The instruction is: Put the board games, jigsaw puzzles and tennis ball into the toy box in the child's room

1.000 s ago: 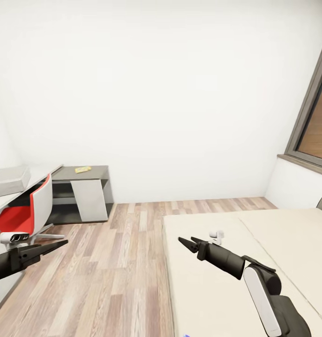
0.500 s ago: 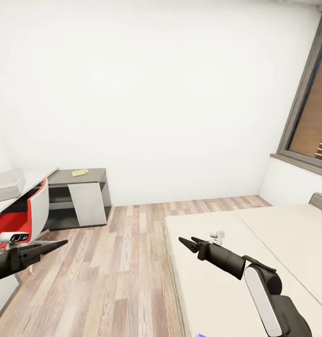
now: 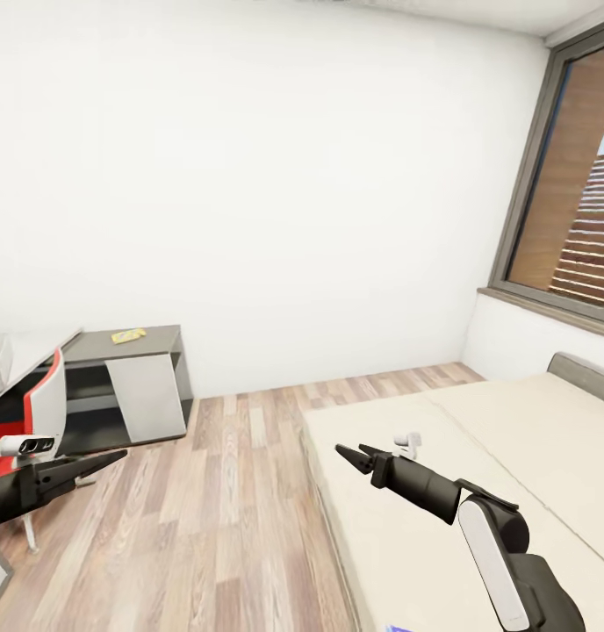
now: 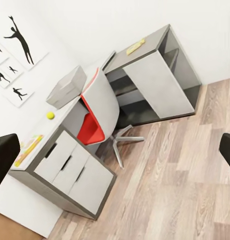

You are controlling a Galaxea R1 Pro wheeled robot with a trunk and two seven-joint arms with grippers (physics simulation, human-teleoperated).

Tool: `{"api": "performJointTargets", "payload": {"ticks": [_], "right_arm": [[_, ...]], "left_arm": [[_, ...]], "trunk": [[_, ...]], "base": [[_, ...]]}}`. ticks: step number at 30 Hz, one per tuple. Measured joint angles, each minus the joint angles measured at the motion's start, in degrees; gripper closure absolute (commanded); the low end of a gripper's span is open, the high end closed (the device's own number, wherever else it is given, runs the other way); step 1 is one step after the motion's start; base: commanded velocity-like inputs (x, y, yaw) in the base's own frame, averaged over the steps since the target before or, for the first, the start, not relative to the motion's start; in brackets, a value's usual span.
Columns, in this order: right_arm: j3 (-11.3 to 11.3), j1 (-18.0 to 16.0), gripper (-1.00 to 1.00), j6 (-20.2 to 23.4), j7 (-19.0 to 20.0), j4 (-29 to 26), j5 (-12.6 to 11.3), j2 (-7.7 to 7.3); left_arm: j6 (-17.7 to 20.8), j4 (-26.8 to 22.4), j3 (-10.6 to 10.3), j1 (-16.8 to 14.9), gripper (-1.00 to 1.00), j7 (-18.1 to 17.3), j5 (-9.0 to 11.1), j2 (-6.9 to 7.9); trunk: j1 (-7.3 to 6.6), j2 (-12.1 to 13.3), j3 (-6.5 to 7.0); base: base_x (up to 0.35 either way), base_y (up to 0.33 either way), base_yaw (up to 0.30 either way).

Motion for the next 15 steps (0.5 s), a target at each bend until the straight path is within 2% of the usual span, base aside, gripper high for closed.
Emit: {"api": "performJointTargets", "payload": {"ticks": [12, 15], "right_arm": [[-0.18, -0.02, -1.00, 0.09, 0.42, 0.36, -0.56, -0.14], [-0.23, -0.07, -1.00, 0.14, 0.46, 0.52, -0.69, -0.16]], "left_arm": [[0.00, 0.00, 0.00, 0.00, -1.00, 0.00, -0.01, 0.00], [0.00, 0.01, 0.00, 0.00, -1.00, 0.00, 0.00, 0.00]], "trunk": [[0.00, 0.00, 0.83], [0.01, 0.00, 1.04]], "base": [[0.128, 0.271, -0.203], [0.072, 0.158, -0.204]]}}
